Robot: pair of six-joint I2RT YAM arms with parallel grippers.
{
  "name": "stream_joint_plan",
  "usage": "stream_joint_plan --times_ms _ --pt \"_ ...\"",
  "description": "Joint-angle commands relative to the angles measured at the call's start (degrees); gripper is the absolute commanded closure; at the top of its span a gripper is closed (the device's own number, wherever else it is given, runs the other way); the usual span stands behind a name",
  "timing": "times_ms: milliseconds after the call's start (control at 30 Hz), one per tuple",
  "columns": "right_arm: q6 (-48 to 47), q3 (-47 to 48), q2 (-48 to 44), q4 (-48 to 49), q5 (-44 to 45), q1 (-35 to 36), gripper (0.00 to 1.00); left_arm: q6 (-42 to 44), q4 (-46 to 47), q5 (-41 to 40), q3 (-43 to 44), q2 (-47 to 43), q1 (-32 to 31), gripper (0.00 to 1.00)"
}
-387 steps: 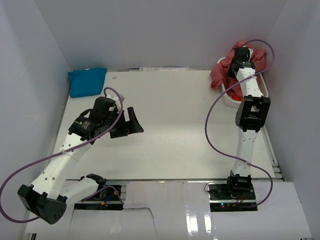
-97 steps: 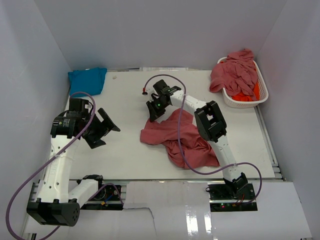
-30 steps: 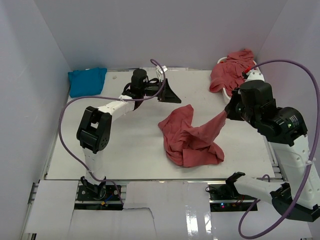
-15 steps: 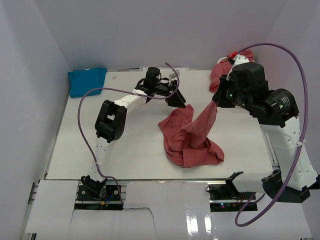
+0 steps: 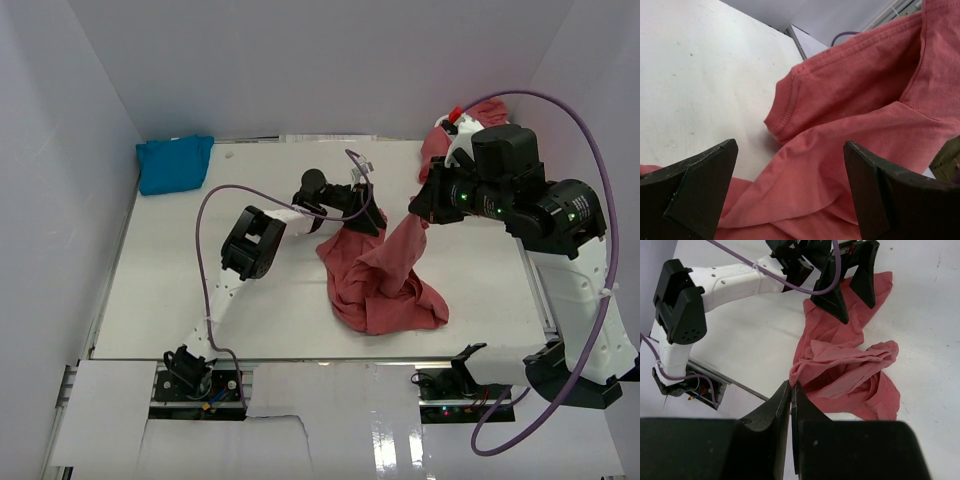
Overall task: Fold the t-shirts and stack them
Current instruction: Flatten out the tshirt
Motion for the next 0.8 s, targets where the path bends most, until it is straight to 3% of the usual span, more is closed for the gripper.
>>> stream_joint_plan --times_ms 0,133,333,433,467,500,667,767 --pt "-0.59 -0.57 -1.97 0.88 -3.57 -0.05 0.92 -12.15 18.51 4.83 0.65 -0.89 -2.05 0.03" --pt "0.02 -2.24 -2.24 2.11 -3.13 -0.05 0.92 -17.40 24.81 7.29 -2.07 -1.42 -3.81 0.17" --pt "0.20 -2.95 -1.36 2.64 -2.87 -0.05 0.92 -28.84 34.86 10.10 -6.20 -3.78 -5.91 0.24" --pt "0.38 -3.21 -1.19 3.08 -2.34 -0.05 0.92 -27.36 33.37 13.62 -8.67 -6.24 -7.06 0.67" --pt "0.46 -3.21 -1.19 3.16 -2.17 -0.05 0.92 -27.87 33.37 13.89 -9.37 -6.95 -6.98 0.93" --pt "0.55 -3.38 -1.19 3.34 -1.73 -0.05 0.92 -28.75 34.58 14.06 -9.46 -6.95 -7.06 1.00" --pt "2.74 -3.56 -1.36 1.24 4.59 -0.05 0.92 -31.48 35.21 12.84 -10.07 -8.36 -4.52 1.00" --pt "4.85 -4.70 -1.97 -0.87 9.34 -0.05 0.92 -28.08 34.34 8.63 -12.97 -11.60 -0.48 1.00"
